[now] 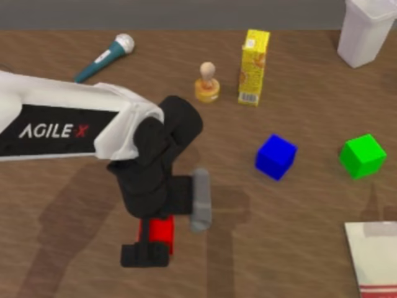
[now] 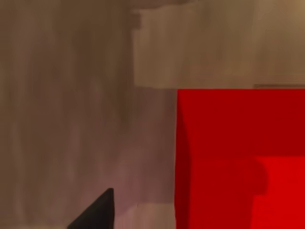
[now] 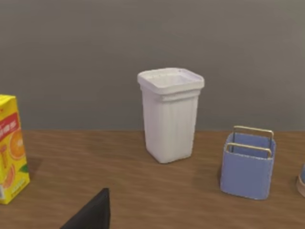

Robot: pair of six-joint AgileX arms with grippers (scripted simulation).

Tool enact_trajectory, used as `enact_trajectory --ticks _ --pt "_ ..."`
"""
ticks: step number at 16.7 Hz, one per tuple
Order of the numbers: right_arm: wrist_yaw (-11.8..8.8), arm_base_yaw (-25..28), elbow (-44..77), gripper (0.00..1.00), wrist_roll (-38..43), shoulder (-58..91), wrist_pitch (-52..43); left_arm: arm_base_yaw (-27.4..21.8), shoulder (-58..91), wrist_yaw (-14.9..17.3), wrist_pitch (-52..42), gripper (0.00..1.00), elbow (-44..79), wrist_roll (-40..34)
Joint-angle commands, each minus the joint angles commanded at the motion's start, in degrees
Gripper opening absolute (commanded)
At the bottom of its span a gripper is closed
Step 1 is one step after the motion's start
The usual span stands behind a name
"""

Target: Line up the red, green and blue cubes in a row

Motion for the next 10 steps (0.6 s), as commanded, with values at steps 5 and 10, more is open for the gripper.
enact_trajectory --ticks 5,10 --pt "0.0 0.0 0.0 1.0 0.0 0.0 0.0 0.89 -4.03 0.02 -10.87 1.0 5.84 -0.14" --pt "0.0 0.0 0.0 1.0 0.0 0.0 0.0 1.3 -6.13 -0.02 -14.37 1.0 8.04 -0.29"
